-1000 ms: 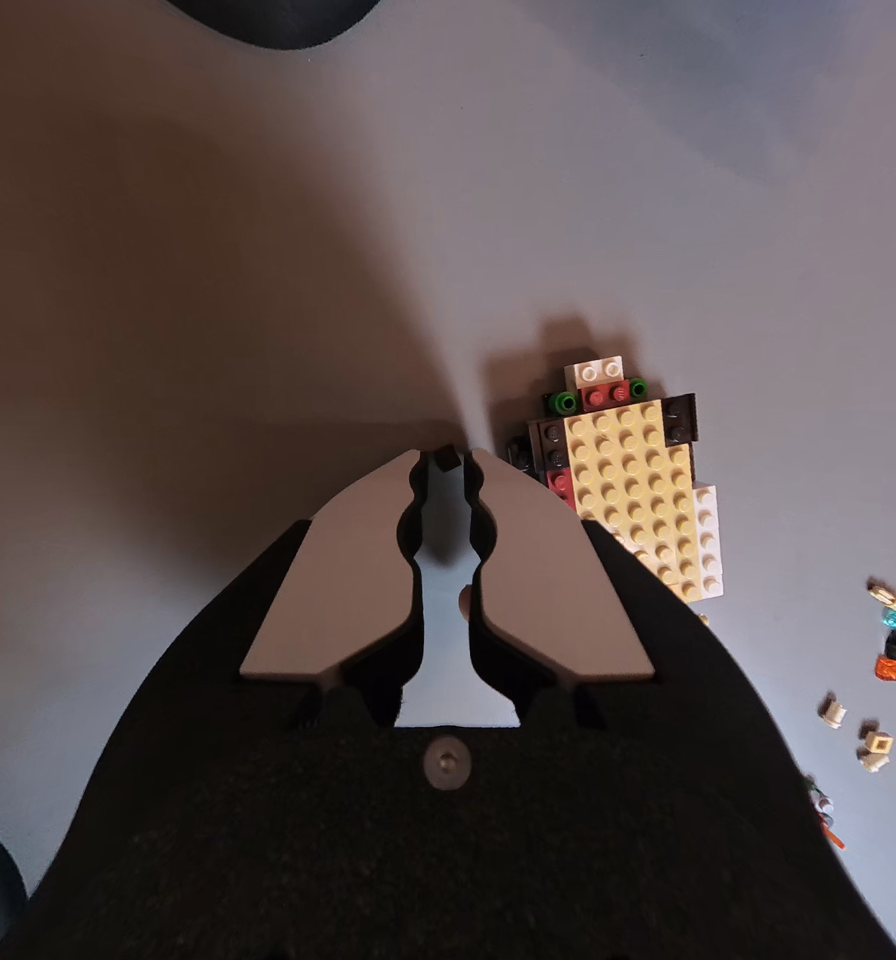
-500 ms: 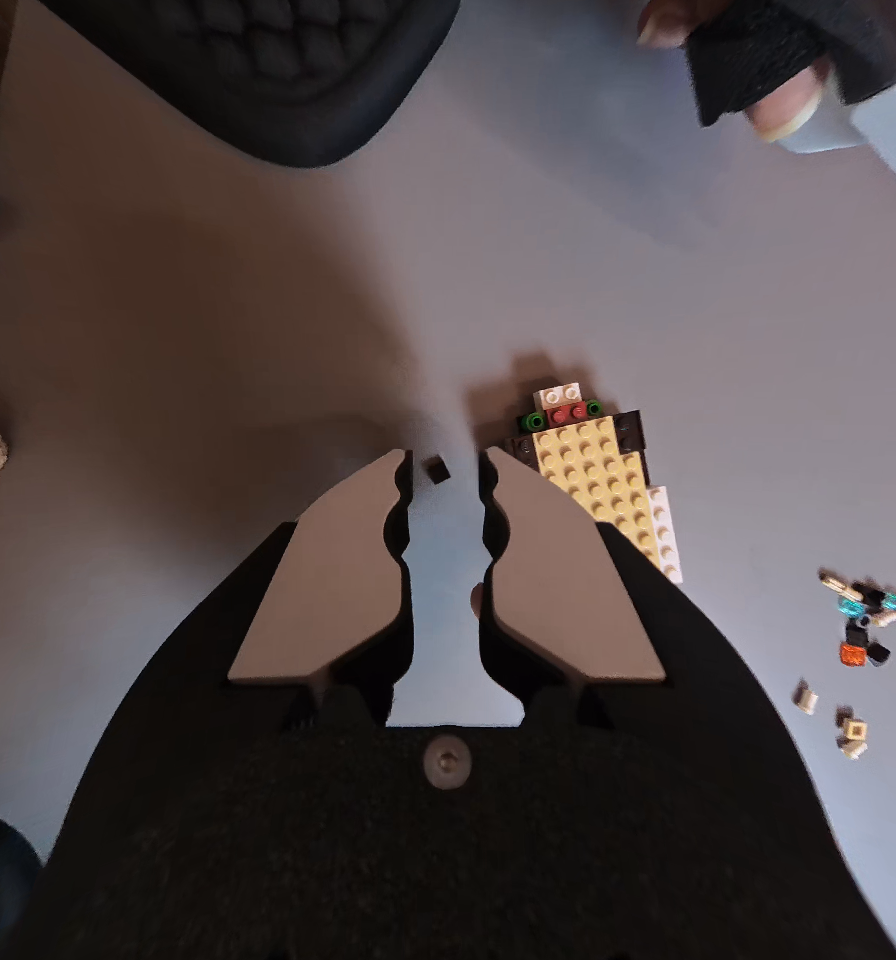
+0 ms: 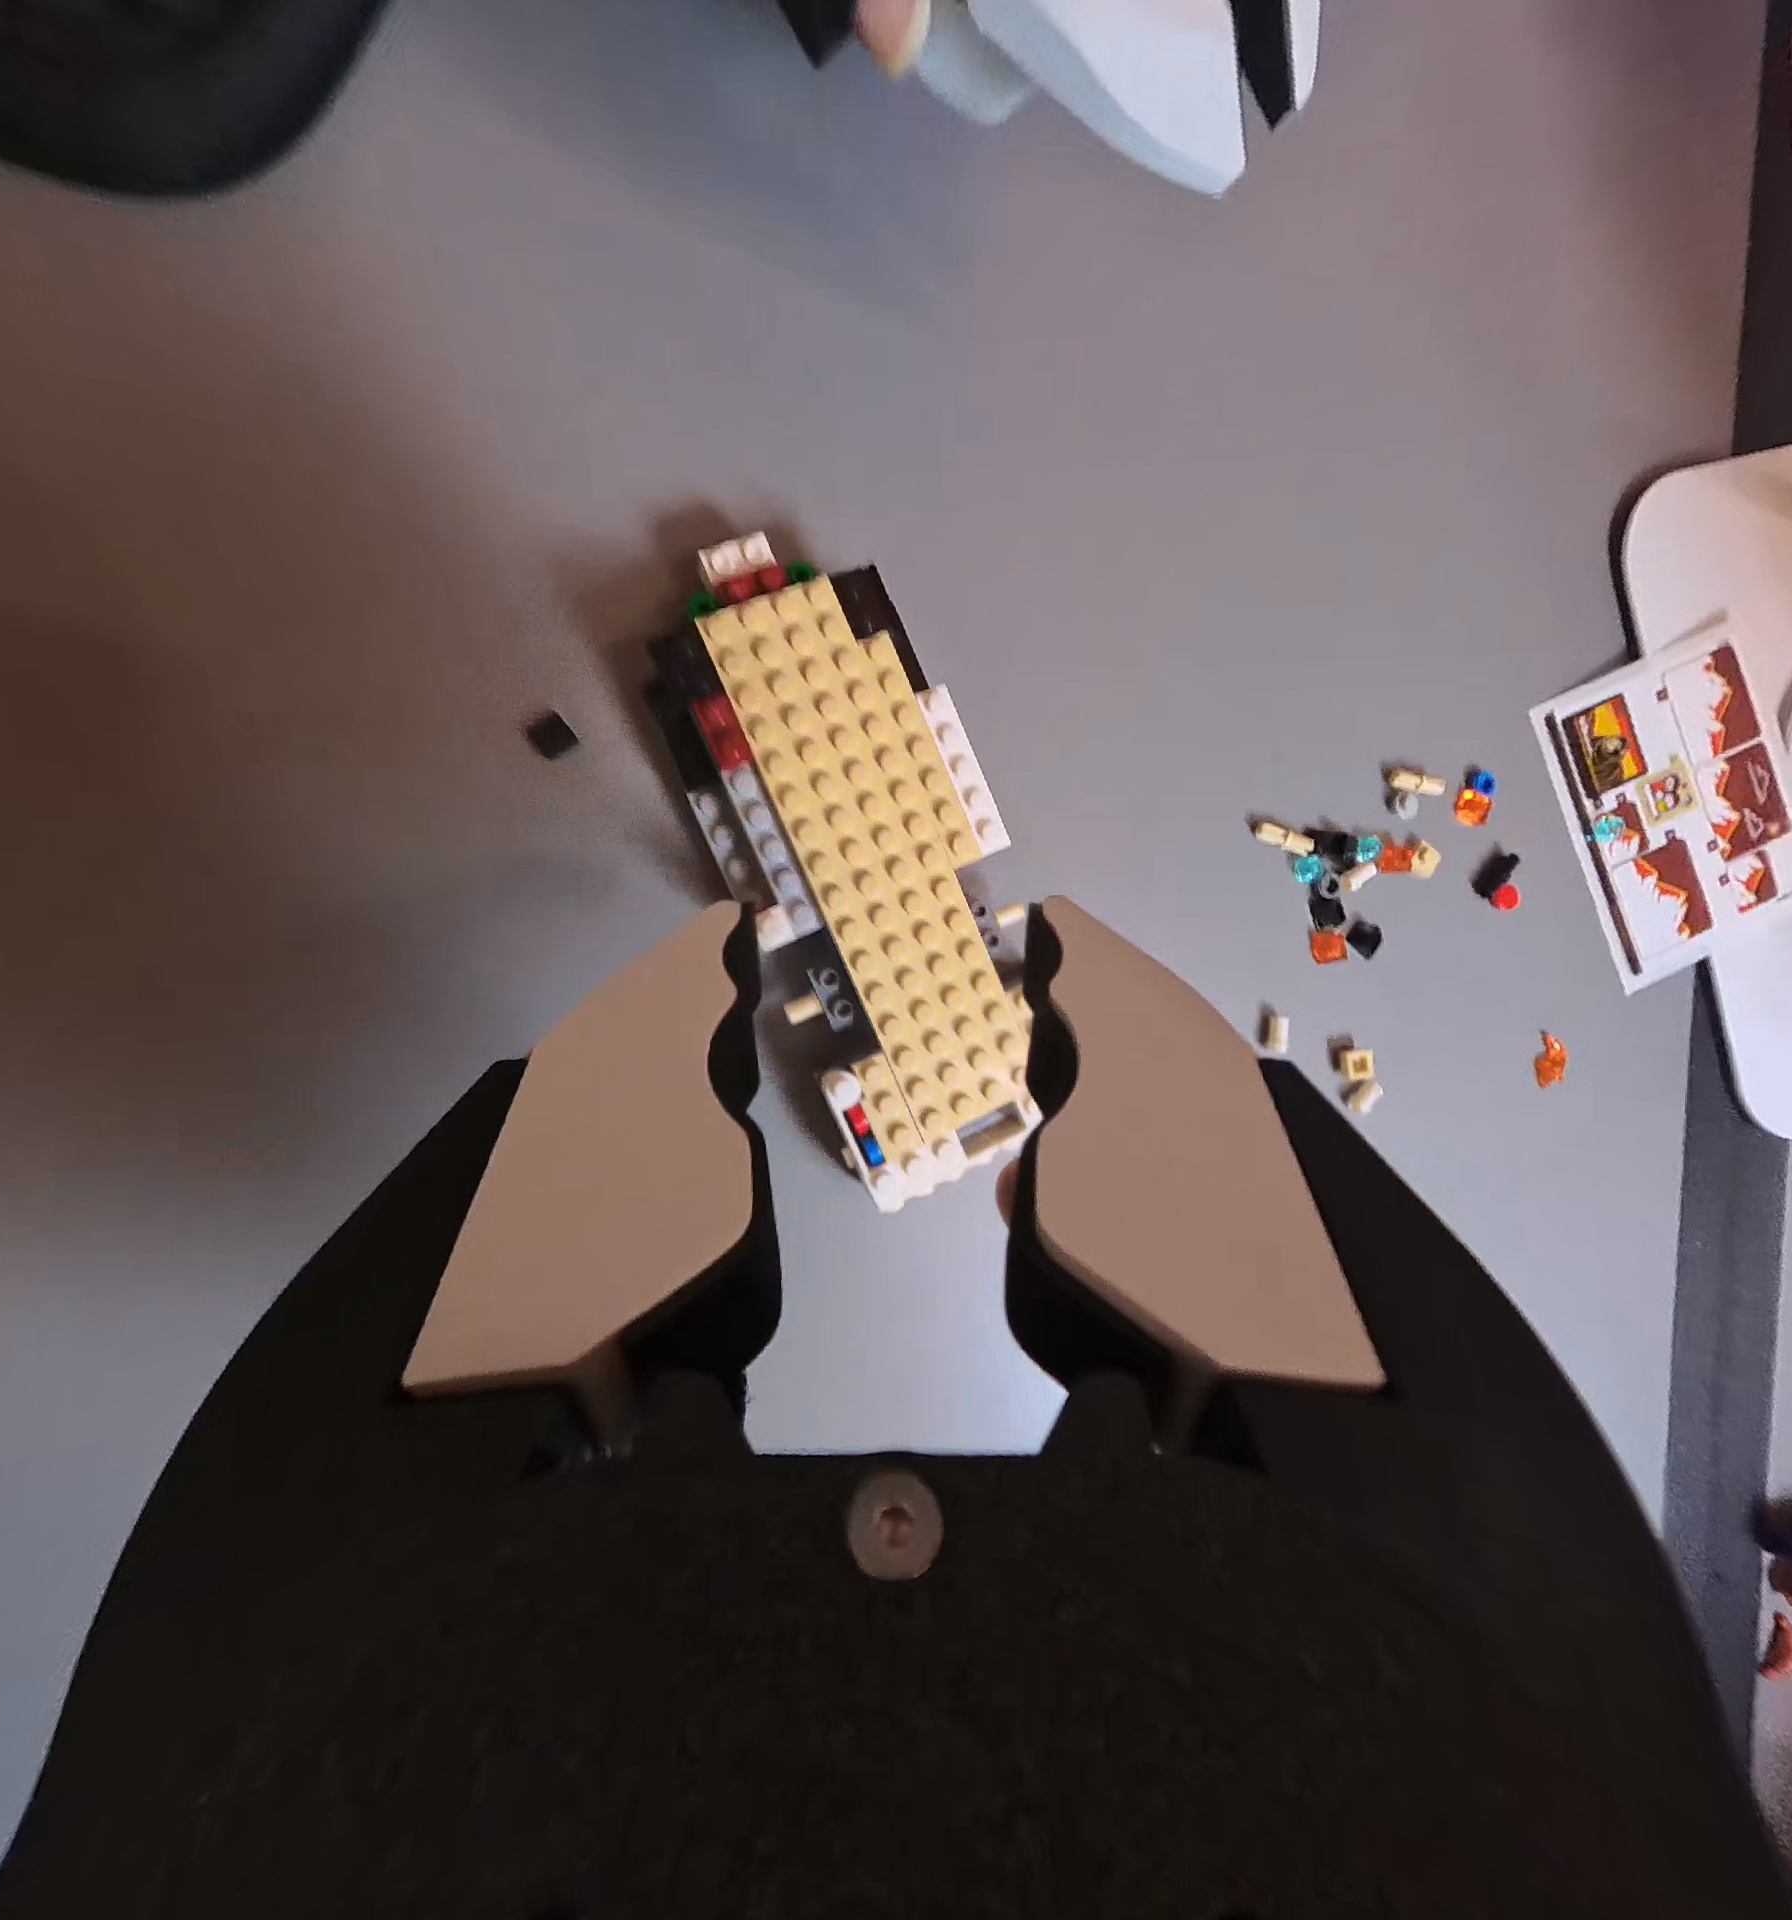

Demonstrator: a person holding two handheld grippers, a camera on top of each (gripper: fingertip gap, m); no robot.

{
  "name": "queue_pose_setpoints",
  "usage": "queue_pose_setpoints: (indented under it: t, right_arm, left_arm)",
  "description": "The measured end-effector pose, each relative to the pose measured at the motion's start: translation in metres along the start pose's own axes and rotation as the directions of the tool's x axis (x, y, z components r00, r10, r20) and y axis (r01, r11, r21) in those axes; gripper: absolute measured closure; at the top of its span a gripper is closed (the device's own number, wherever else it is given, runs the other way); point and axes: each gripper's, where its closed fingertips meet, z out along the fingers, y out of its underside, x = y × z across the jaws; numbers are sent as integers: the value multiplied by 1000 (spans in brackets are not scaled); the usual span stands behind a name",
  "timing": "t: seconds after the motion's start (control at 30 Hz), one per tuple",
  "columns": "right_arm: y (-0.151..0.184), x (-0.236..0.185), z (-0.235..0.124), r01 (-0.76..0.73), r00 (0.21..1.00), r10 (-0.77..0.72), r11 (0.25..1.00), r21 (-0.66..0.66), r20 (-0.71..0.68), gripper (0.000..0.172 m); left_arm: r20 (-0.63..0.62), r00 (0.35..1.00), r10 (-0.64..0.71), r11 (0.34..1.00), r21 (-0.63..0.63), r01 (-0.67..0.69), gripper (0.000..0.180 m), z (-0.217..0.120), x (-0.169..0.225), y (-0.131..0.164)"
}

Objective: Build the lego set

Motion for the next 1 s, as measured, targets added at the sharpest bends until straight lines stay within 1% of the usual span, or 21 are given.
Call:
queue_pose_setpoints:
  t: [0.07, 0.1, 0.2, 0.33, 0.5, 0.83, 1.0]
  right_arm:
    - [13, 6, 8, 44, 999, -44, 997, -64, -8, 112]
    - [18, 8, 11, 73, 997, -74, 993, -93, -2, 109]
    - [19, 6, 21, 139, 989, -130, 979, -146, 66, 103]
    - [16, 2, 33, 236, 967, -209, 949, -208, 145, 99]
    - [18, -4, 45, 290, 947, -238, 922, -257, 218, 99]
    - [19, -5, 51, 310, 932, -244, 920, -240, 269, 100]
    - [22, -3, 50, 340, 919, -281, 920, -195, 278, 101]
  left_arm:
    - [-2, 1000, 1, 1000, -2, -1, 171, 0, 0, 1]
    - [-3, 1000, 1, 1000, -4, -1, 171, 0, 0, 1]
    - [-1, 1000, -5, 1000, -13, 5, 171, 1, -2, 4]
    - [0, 1000, -15, 1000, -16, 15, 171, 1, -4, 5]
    - [-13, 1000, -14, 1000, -21, 14, 171, 2, -1, 6]
    - [-50, 999, -3, 999, -34, 1, 171, 4, 6, 8]
    - [-145, 989, 11, 998, -63, -20, 167, 6, 24, 14]
